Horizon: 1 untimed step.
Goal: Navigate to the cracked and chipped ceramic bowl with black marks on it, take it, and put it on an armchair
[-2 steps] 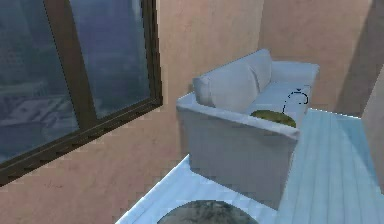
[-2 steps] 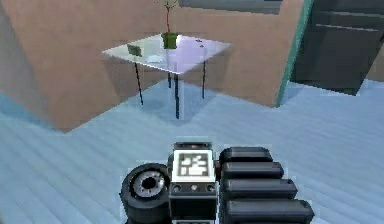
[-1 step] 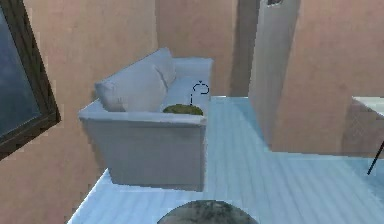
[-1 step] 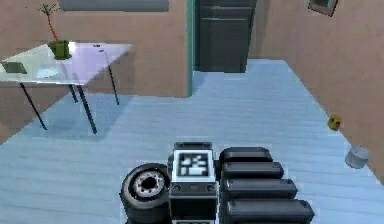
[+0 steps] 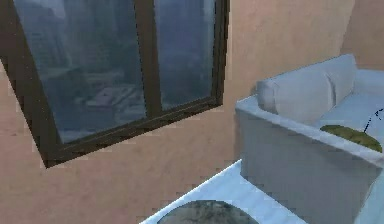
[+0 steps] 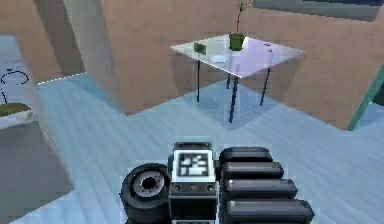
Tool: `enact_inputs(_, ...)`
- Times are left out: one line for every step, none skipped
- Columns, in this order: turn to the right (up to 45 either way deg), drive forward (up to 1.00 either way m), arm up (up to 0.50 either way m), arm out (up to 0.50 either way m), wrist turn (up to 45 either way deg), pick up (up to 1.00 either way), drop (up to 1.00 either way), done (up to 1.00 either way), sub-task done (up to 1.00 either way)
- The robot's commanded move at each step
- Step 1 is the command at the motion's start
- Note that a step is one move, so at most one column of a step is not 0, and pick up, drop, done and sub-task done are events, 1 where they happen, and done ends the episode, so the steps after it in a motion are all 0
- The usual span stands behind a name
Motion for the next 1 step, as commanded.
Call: enact_inputs(-45.0, 0.00, 0.00, 0.00, 0.0, 0.00, 0.00, 0.00, 0.00)
